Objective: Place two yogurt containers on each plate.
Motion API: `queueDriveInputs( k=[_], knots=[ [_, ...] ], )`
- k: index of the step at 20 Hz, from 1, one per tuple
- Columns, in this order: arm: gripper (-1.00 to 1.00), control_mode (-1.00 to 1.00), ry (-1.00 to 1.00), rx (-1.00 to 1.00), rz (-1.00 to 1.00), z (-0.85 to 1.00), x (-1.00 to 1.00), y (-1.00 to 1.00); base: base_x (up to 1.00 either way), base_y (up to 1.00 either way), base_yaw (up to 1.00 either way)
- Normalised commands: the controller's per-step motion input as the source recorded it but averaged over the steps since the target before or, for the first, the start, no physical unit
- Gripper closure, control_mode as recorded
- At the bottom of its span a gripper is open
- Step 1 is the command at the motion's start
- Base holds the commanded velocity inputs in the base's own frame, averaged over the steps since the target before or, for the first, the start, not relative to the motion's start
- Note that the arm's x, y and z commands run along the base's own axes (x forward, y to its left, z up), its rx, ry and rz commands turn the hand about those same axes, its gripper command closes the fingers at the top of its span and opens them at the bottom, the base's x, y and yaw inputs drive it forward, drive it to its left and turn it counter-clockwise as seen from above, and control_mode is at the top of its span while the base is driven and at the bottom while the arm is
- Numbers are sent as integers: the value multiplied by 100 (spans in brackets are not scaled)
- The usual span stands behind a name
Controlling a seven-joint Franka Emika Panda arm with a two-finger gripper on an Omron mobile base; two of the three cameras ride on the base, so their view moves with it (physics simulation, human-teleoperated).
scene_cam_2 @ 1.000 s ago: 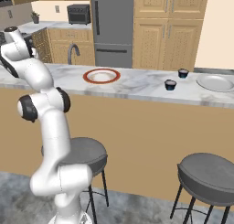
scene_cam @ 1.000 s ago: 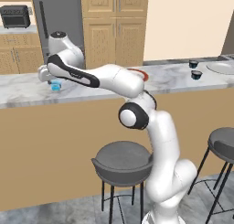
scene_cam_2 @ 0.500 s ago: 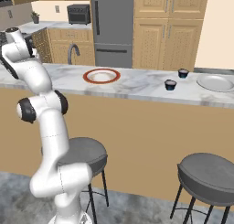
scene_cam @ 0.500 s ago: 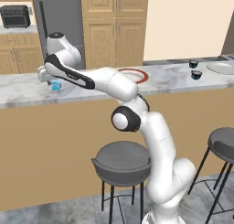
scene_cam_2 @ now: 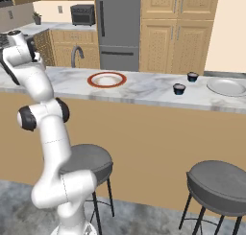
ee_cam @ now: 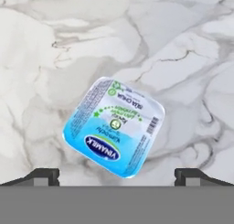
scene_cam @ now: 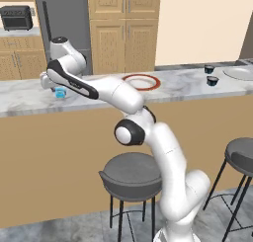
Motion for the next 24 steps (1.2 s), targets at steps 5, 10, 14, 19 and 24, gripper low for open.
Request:
queueDriveInputs(
  k=[5,10,14,19,24],
  knots=[
    [-100,-100,1,4,-6,0,16,0,0,0,0],
    [-100,-100,7,1,-6,-1,4,0,0,0,0],
    [-100,-100,9,0,-2,-21,0,0,0,0,0],
    [-100,-100,5,0,0,-12,0,0,0,0,0],
    [-100,-100,0,0,0,0,19,8,0,0,0]
  ],
)
